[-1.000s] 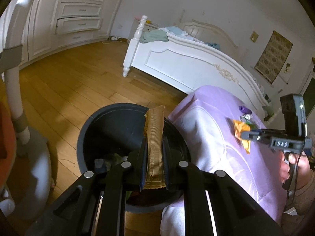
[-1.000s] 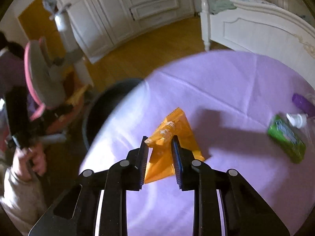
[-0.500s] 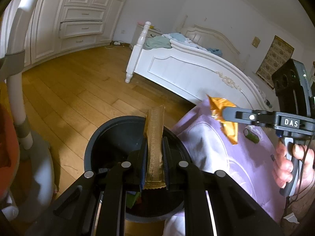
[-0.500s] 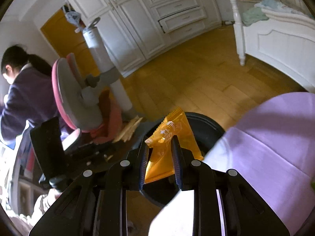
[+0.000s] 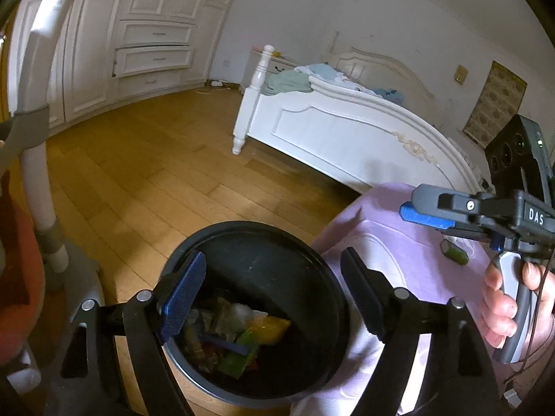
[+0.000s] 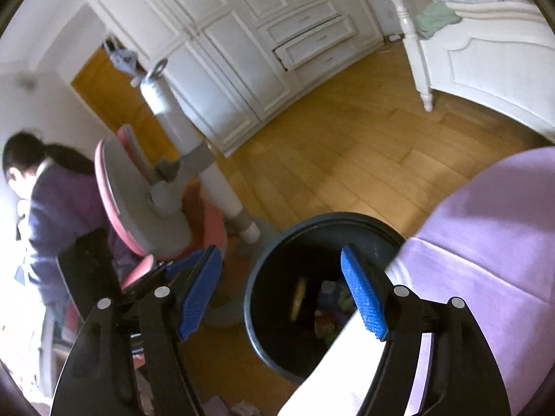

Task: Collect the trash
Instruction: 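Grasp the green Doublemint pack with the left tool while the right tool grasps the clear cup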

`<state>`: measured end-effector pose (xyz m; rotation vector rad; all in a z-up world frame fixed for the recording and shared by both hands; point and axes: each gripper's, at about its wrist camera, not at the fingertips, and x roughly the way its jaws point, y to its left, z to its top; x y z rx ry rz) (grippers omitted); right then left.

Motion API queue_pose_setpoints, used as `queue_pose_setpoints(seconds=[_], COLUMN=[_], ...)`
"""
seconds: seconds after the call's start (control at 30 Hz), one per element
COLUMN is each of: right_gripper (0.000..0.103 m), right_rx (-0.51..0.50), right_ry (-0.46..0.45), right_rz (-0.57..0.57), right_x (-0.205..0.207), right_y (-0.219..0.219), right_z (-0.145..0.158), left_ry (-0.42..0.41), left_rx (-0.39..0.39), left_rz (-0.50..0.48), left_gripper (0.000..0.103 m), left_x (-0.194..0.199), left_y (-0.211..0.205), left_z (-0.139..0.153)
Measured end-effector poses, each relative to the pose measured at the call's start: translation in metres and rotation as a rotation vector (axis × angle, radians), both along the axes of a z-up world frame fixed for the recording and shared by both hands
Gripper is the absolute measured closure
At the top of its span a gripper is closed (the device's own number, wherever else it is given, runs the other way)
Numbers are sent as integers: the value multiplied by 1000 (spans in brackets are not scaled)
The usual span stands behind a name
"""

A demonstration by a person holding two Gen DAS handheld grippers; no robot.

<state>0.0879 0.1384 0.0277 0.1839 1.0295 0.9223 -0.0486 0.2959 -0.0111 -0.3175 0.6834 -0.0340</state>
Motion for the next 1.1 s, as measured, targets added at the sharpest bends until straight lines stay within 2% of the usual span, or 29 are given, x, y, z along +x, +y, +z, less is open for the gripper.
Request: queue_pose_setpoints(seconds=[0.13,0.27,0.47,0.57,0.63,0.73,0.87,1.03,1.1], right_gripper=[31,31,31,31,31,31,31,31,31], right_rx=[35,49,38,13,-2,-51,-173,-282,-322], right_ry=[6,9,-9,-36,-49,-79,-117,-117,-113], right_rz=[-50,-128,-270,-353,-402,-472,-544,-574,-575], right_x=[-5,-10,-19,-28,-33,-44,-60,-78,-79], right_y=[-36,-90,-186,-242,-275,-323,-372,-402,-408], right_z=[4,4,6,7,7,5,-5,-27,-36], left_ry=[0,7,9,2,-8,-24,-43,-32,-12], left_rx=[24,51,112,161,212,297,420,527,543], left_rz=[-32,-101,-261,-351,-417,-517,-622,-701,-721], left_gripper=[17,17,17,11,11,11,11,11,11], left_x=[2,12,34,47,54,66,87,118,128], left_y=[-20,-54,-130,-174,-207,-251,-298,-338,-346], left_z=[6,13,19,22,24,24,18,0,-9])
